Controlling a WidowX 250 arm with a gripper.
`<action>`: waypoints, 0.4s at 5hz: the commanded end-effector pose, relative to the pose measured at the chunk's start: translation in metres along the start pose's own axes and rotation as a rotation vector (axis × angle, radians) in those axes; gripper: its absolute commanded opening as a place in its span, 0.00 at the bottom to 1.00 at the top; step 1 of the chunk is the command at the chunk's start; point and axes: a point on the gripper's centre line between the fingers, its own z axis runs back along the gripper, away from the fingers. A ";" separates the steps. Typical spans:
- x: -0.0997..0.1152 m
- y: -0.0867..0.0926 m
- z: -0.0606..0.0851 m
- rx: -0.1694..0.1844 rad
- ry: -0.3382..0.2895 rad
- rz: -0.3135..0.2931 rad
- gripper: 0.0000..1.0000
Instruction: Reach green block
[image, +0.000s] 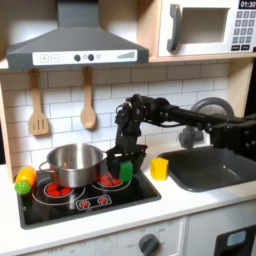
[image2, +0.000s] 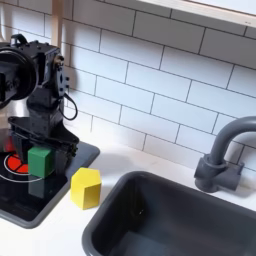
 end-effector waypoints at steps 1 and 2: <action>-0.005 0.000 -0.010 -0.018 0.020 -0.003 1.00; -0.008 0.000 -0.011 -0.048 0.026 0.006 1.00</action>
